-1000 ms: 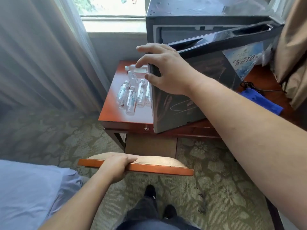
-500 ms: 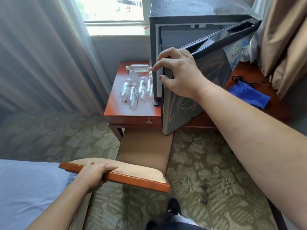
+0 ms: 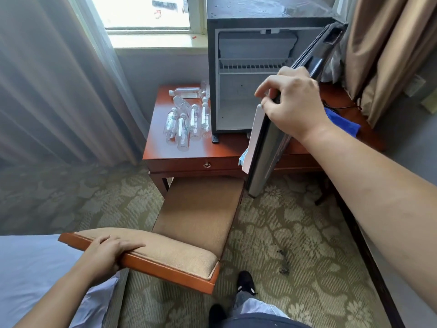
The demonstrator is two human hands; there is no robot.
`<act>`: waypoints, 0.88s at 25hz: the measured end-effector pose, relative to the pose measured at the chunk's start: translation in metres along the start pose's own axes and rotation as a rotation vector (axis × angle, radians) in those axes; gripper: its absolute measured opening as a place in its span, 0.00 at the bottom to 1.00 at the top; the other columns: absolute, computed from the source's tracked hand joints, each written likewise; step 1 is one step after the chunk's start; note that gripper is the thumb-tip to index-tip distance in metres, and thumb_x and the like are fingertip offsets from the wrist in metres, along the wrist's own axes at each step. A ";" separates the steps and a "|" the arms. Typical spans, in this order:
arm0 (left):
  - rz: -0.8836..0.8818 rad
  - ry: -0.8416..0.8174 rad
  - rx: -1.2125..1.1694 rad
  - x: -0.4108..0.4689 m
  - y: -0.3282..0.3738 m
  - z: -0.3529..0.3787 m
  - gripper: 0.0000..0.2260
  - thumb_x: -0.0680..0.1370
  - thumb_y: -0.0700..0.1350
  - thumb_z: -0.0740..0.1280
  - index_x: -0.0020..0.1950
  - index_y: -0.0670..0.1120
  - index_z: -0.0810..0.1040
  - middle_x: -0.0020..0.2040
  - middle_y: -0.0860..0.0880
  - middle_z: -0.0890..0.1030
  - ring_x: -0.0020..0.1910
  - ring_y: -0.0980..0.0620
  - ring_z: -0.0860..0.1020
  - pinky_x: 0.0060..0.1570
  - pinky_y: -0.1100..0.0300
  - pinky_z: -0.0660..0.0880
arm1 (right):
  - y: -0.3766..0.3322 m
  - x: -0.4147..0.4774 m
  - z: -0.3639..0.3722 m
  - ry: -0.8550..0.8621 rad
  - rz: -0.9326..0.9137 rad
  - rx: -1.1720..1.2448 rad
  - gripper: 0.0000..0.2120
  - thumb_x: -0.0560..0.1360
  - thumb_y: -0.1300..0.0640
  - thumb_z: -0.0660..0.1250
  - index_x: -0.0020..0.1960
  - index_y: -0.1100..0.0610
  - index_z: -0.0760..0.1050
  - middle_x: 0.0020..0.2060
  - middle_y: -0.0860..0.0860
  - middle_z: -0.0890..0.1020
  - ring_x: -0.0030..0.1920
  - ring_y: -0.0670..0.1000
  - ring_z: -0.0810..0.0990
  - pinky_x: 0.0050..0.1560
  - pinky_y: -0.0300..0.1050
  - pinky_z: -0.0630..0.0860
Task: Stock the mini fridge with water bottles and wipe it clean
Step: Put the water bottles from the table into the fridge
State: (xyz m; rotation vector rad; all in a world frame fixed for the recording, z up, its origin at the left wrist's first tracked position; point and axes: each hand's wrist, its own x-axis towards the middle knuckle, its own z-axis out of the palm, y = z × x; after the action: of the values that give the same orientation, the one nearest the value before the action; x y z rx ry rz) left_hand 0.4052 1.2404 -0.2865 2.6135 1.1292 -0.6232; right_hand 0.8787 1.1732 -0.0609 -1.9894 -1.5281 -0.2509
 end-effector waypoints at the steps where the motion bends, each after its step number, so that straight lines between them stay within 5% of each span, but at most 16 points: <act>1: -0.014 -0.091 0.042 0.002 0.008 -0.009 0.37 0.68 0.42 0.73 0.72 0.70 0.70 0.68 0.70 0.74 0.68 0.58 0.75 0.65 0.56 0.66 | 0.003 -0.003 -0.006 0.019 0.024 -0.009 0.08 0.74 0.52 0.66 0.49 0.46 0.83 0.41 0.43 0.75 0.56 0.53 0.75 0.64 0.59 0.71; 3: -0.049 -0.338 0.053 0.008 0.027 -0.034 0.38 0.72 0.41 0.66 0.78 0.66 0.62 0.76 0.64 0.67 0.74 0.56 0.69 0.69 0.60 0.65 | 0.007 -0.011 -0.017 0.064 0.077 -0.063 0.09 0.74 0.51 0.65 0.49 0.47 0.83 0.40 0.44 0.76 0.56 0.56 0.76 0.63 0.56 0.70; 6: -0.028 -0.486 -0.181 0.029 0.062 -0.076 0.29 0.76 0.40 0.67 0.73 0.63 0.68 0.69 0.55 0.74 0.62 0.57 0.76 0.59 0.66 0.74 | 0.005 -0.019 -0.022 0.074 0.088 -0.165 0.09 0.76 0.48 0.65 0.50 0.46 0.83 0.44 0.46 0.79 0.55 0.55 0.77 0.62 0.52 0.64; 11: 0.163 0.011 -0.632 0.090 0.166 -0.139 0.19 0.81 0.41 0.66 0.71 0.54 0.76 0.66 0.59 0.79 0.63 0.66 0.76 0.58 0.79 0.66 | 0.030 -0.022 -0.048 0.095 0.150 -0.004 0.09 0.76 0.46 0.66 0.46 0.48 0.82 0.41 0.47 0.80 0.45 0.51 0.78 0.57 0.50 0.74; 16: 0.126 0.243 -0.929 0.159 0.245 -0.191 0.12 0.82 0.44 0.66 0.62 0.59 0.81 0.55 0.62 0.85 0.55 0.68 0.80 0.55 0.66 0.74 | 0.054 -0.020 -0.071 -0.020 0.099 0.062 0.12 0.74 0.42 0.64 0.46 0.48 0.81 0.40 0.46 0.80 0.44 0.51 0.80 0.54 0.53 0.77; 20: 0.030 0.344 -1.167 0.209 0.295 -0.226 0.11 0.81 0.39 0.64 0.58 0.52 0.82 0.50 0.55 0.86 0.49 0.61 0.82 0.55 0.57 0.78 | 0.057 -0.004 -0.059 -0.055 0.085 0.210 0.08 0.76 0.44 0.66 0.47 0.47 0.81 0.41 0.44 0.80 0.44 0.47 0.79 0.51 0.50 0.79; 22: -0.030 0.438 -1.239 0.225 0.309 -0.234 0.07 0.81 0.40 0.64 0.53 0.50 0.81 0.43 0.55 0.85 0.44 0.59 0.82 0.47 0.58 0.80 | 0.050 0.000 -0.044 -0.070 0.088 0.327 0.06 0.77 0.47 0.68 0.48 0.47 0.82 0.42 0.45 0.80 0.44 0.48 0.79 0.50 0.50 0.78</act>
State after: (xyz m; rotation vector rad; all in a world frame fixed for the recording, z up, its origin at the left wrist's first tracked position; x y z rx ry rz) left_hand 0.8387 1.2603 -0.1724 1.6247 1.1089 0.5587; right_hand 0.9342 1.1406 -0.0433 -1.8129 -1.4167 0.1013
